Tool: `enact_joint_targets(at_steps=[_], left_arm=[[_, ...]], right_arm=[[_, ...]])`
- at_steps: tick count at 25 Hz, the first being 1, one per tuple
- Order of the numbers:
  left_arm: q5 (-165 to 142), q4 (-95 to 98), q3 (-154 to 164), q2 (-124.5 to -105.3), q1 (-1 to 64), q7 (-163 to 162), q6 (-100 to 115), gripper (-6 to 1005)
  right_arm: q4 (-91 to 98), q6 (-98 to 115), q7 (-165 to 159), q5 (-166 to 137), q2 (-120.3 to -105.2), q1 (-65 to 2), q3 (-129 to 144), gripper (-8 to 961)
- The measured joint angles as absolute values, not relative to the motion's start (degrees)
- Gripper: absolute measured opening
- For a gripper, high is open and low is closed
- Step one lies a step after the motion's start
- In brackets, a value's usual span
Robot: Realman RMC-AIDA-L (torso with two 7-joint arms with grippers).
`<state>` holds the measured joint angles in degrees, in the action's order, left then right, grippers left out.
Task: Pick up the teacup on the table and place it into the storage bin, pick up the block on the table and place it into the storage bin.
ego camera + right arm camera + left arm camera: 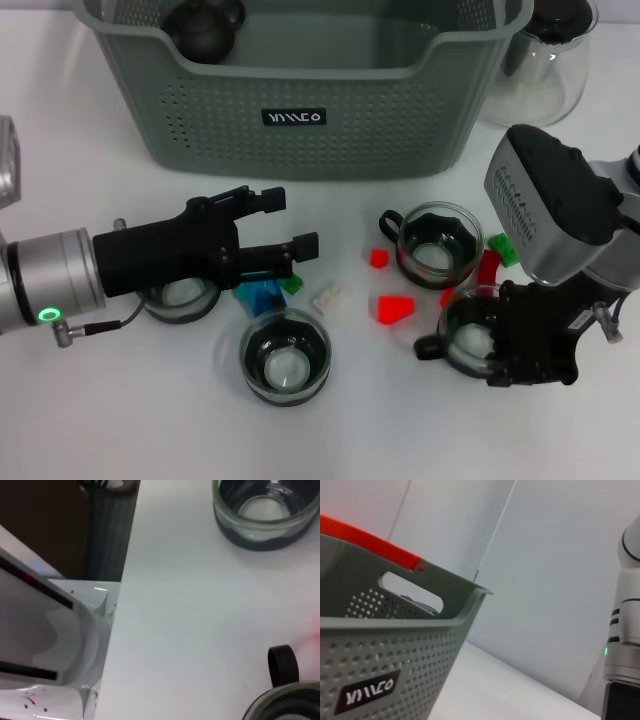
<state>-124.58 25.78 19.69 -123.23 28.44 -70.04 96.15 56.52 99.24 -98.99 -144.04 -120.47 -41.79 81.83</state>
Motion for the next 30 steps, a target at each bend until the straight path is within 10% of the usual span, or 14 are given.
enact_joint_targets(at_steps=[9, 30], left_arm=[[-124.3, 25.9, 19.7, -123.22, 28.0, -69.8, 96.2, 902], [-124.7, 26.3, 19.8, -122.65, 28.0, -69.8, 96.8, 902]], right_arm=[[56.9, 99.9, -99.2, -144.0, -120.27, -42.2, 81.7, 83], [65.7, 113.5, -97.7, -142.1, -119.94, -46.7, 64.5, 67]])
